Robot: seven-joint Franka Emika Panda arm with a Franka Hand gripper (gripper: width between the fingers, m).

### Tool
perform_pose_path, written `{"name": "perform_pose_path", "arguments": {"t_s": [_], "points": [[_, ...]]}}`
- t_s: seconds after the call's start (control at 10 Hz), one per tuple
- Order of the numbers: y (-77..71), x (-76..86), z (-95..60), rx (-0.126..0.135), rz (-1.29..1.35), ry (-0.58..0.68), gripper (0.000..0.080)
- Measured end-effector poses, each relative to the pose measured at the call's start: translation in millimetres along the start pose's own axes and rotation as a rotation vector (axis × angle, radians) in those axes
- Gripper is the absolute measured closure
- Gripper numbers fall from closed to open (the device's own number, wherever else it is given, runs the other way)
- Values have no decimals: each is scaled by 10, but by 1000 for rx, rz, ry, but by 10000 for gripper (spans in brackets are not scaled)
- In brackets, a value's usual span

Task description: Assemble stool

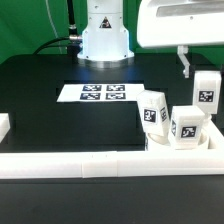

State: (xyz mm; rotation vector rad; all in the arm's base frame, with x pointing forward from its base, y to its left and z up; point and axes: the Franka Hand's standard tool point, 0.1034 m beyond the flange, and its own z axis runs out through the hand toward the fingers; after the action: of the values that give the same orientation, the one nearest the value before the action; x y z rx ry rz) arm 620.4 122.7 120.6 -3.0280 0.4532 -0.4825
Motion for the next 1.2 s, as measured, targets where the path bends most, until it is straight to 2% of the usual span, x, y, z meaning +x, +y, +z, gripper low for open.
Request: {"name": "perform_pose_path", "arguments": {"t_s": [1.2], "points": [[90,-70,79,-12,-23,-8,464]]}}
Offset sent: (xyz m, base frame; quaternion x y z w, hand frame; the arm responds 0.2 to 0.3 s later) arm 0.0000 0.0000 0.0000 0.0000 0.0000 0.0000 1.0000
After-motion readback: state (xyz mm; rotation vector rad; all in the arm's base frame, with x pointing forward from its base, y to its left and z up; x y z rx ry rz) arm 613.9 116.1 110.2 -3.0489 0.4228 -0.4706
